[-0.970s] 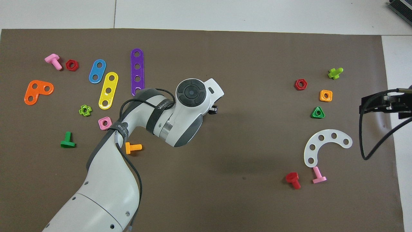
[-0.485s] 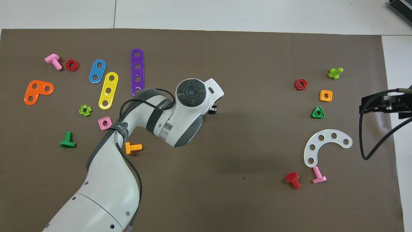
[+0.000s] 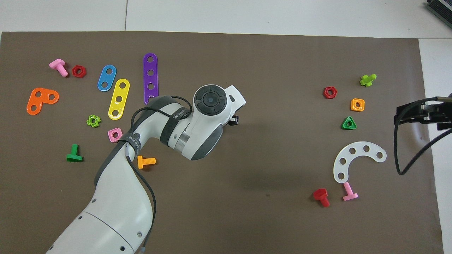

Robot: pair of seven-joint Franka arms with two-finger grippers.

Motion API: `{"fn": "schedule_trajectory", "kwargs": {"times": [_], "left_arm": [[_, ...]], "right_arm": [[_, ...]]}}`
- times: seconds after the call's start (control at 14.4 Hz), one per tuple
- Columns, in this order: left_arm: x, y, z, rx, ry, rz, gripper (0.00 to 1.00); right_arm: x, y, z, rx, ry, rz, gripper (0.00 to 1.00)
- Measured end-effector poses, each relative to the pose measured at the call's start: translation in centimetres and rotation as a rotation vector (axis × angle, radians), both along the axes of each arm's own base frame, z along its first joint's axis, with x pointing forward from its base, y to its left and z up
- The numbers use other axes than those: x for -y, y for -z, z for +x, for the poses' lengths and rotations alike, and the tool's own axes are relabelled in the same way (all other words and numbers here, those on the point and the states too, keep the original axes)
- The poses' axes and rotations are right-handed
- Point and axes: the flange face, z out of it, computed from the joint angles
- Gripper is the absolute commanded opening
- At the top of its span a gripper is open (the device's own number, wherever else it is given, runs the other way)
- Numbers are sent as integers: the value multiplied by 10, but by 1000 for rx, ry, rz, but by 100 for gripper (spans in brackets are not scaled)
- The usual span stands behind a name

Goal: Unscrew and place screws in storage area

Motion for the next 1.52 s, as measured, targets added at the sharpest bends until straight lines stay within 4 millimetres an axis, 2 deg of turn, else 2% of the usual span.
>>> {"fn": "schedule_trajectory", "kwargs": {"times": [0.69,1.11,1.39,1.52], "left_arm": [[3,-16,3,-42,-32,-24,24],[3,-41,11,-65,-49,-33,24],[-19,-56,30,-74,-77,-25,24],[-47,-58,49,-69,-61,-25,23]], "right_arm": [[0,0,0,0,1,0,100],[1,0,0,0,2,0,100],[0,0,0,0,-1,0,100],[-1,0,0,0,-1,0,100]]}}
